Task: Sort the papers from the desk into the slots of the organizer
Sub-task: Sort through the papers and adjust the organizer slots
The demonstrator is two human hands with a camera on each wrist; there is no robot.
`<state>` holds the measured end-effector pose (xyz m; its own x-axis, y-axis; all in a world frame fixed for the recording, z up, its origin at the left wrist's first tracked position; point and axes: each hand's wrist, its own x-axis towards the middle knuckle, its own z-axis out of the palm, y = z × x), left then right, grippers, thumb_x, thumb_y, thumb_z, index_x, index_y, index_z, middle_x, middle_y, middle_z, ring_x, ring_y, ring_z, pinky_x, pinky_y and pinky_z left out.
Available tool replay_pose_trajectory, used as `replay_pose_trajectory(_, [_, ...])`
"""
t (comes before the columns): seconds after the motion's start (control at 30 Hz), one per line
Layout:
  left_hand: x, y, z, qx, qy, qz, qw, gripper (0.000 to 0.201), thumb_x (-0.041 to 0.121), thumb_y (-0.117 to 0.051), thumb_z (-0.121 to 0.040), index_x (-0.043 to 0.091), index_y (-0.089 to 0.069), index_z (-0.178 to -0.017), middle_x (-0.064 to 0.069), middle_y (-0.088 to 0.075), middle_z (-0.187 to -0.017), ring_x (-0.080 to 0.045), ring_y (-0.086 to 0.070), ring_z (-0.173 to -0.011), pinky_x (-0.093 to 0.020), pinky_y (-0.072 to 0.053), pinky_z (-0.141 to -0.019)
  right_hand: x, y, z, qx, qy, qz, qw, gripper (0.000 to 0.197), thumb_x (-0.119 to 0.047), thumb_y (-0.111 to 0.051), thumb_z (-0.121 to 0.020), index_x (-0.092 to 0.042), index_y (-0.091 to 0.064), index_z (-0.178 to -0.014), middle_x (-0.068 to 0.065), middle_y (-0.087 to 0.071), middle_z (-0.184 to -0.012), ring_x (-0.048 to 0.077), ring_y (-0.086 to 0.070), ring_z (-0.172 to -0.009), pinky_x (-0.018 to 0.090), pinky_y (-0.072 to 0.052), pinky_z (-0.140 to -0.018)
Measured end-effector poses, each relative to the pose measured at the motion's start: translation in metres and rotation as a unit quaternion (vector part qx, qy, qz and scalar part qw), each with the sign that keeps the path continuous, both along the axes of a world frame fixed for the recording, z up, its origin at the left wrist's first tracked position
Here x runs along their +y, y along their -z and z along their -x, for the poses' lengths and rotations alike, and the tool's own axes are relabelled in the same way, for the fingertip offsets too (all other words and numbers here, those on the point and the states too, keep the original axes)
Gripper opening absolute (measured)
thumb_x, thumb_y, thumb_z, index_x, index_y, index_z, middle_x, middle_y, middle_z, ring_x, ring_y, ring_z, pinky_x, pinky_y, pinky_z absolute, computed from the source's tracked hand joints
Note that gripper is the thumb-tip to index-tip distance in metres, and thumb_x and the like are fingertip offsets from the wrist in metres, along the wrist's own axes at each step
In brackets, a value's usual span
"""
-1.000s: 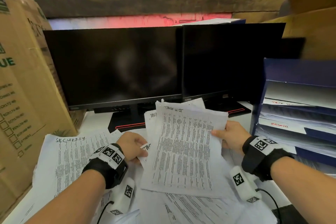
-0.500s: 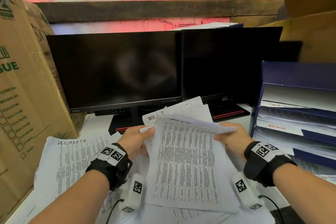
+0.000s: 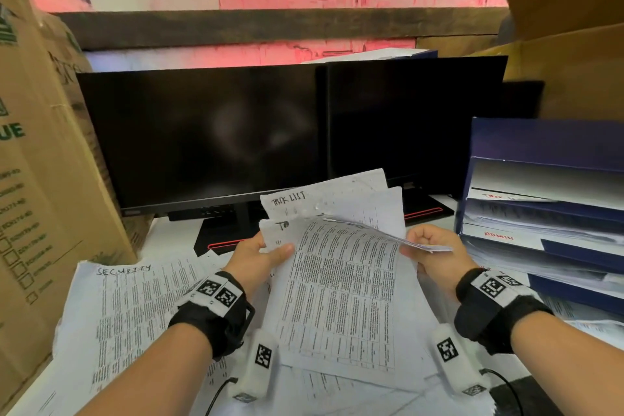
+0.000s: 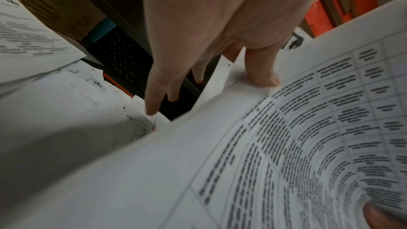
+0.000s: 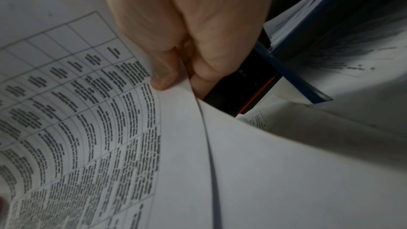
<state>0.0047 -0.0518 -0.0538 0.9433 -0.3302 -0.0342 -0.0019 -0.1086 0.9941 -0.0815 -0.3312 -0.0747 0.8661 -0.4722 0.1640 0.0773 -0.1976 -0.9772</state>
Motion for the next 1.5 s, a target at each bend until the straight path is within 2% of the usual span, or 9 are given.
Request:
replay_pose_trajectory(0.1, [0.000, 0.001, 0.000, 0.010, 0.018, 0.012, 1.000, 0.017, 0.011, -0.060, -0.091, 0.012, -0.069, -0.105, -0.007, -0.074, -0.103, -0.022, -0.071, -0.091, -0.038, -0.056, -0.074, -0.006, -0.003, 0.004, -0.005, 0.014, -0.009, 1.000, 0.024, 0.010, -0.064, -0.082, -0.009, -0.062, -0.069, 0.003, -0.062, -0.065, 0.013, -0.056, -0.055, 0.024, -0.046, -0.050])
replay_pose_trajectory(0.23, [-0.006, -0.003, -0.001, -0.027, -0.038, 0.060, 0.997, 0.015, 0.002, -0.060, -0.089, 0.010, -0.072, -0.090, -0.010, -0.075, -0.097, -0.022, -0.072, -0.087, -0.032, -0.056, -0.072, -0.011, -0.005, 0.008, -0.004, 0.052, -0.050, 0.997, 0.022, 0.005, -0.066, -0.084, -0.012, -0.067, -0.096, 0.009, -0.072, -0.098, 0.026, -0.069, -0.089, 0.042, -0.055, -0.084])
replay_pose_trajectory(0.4, [-0.010, -0.016, 0.002, -0.062, -0.099, 0.108, 0.987, 0.013, 0.001, -0.066, -0.085, 0.010, -0.074, -0.082, -0.012, -0.075, -0.090, -0.029, -0.071, -0.089, -0.043, -0.055, -0.085, -0.008, -0.017, 0.015, -0.038, 0.075, -0.109, 0.990, 0.022, 0.007, -0.064, -0.085, -0.009, -0.066, -0.100, 0.014, -0.070, -0.105, 0.032, -0.068, -0.096, 0.044, -0.056, -0.082])
replay_pose_trajectory(0.5, [-0.004, -0.024, -0.001, -0.086, -0.155, 0.132, 0.975, 0.012, 0.002, -0.068, -0.083, 0.011, -0.074, -0.079, -0.013, -0.074, -0.088, -0.031, -0.071, -0.087, -0.046, -0.055, -0.087, -0.016, -0.021, 0.022, -0.036, 0.065, -0.141, 0.987, 0.023, 0.005, -0.060, -0.088, -0.008, -0.064, -0.107, 0.017, -0.069, -0.109, 0.038, -0.064, -0.105, 0.059, -0.049, -0.093])
replay_pose_trajectory(0.8, [-0.002, -0.035, 0.008, -0.099, -0.147, 0.129, 0.976, 0.010, 0.002, -0.065, -0.085, 0.008, -0.070, -0.079, -0.013, -0.074, -0.086, -0.035, -0.070, -0.088, -0.051, -0.054, -0.087, -0.018, -0.024, 0.032, -0.030, -0.016, -0.148, 0.988, 0.028, 0.000, -0.054, -0.093, -0.008, -0.059, -0.120, 0.010, -0.069, -0.115, 0.028, -0.066, -0.103, 0.040, -0.055, -0.082])
replay_pose_trajectory(1.0, [-0.031, -0.058, 0.023, -0.137, -0.107, 0.121, 0.977, 0.015, 0.020, -0.063, -0.091, 0.014, -0.058, -0.104, -0.010, -0.073, -0.091, -0.026, -0.071, -0.081, -0.043, -0.059, -0.074, 0.013, -0.045, 0.009, -0.045, 0.047, -0.023, 0.998, 0.029, -0.005, -0.060, -0.090, -0.012, -0.058, -0.118, 0.002, -0.070, -0.111, 0.020, -0.068, -0.098, 0.043, -0.054, -0.091])
replay_pose_trajectory(1.1, [-0.033, -0.075, 0.028, -0.161, -0.086, 0.110, 0.977, 0.015, 0.021, -0.052, -0.097, 0.010, -0.062, -0.097, -0.014, -0.070, -0.092, -0.026, -0.067, -0.079, -0.042, -0.057, -0.072, 0.016, -0.060, 0.000, -0.070, 0.083, -0.037, 0.993, 0.037, -0.006, -0.063, -0.088, -0.011, -0.053, -0.124, 0.003, -0.068, -0.113, 0.020, -0.067, -0.098, 0.043, -0.054, -0.092])
replay_pose_trajectory(1.37, [-0.021, -0.067, 0.036, -0.125, -0.063, 0.102, 0.985, 0.031, 0.028, -0.042, -0.101, 0.008, -0.064, -0.090, -0.003, -0.067, -0.075, -0.015, -0.061, -0.064, -0.031, -0.052, -0.059, 0.020, -0.050, 0.007, 0.027, -0.066, -0.094, 0.993, 0.034, -0.004, -0.056, -0.094, -0.006, -0.058, -0.127, 0.012, -0.065, -0.123, 0.029, -0.066, -0.103, 0.047, -0.051, -0.095])
replay_pose_trajectory(1.5, [-0.025, -0.064, 0.033, -0.156, -0.102, 0.119, 0.975, 0.037, 0.047, -0.035, -0.099, 0.017, -0.057, -0.095, -0.002, -0.064, -0.091, -0.017, -0.062, -0.080, -0.035, -0.050, -0.073, 0.038, -0.064, 0.019, -0.055, 0.007, 0.021, 0.998, 0.021, -0.011, -0.057, -0.095, -0.018, -0.065, -0.112, -0.004, -0.067, -0.112, 0.012, -0.065, -0.095, 0.020, -0.050, -0.076])
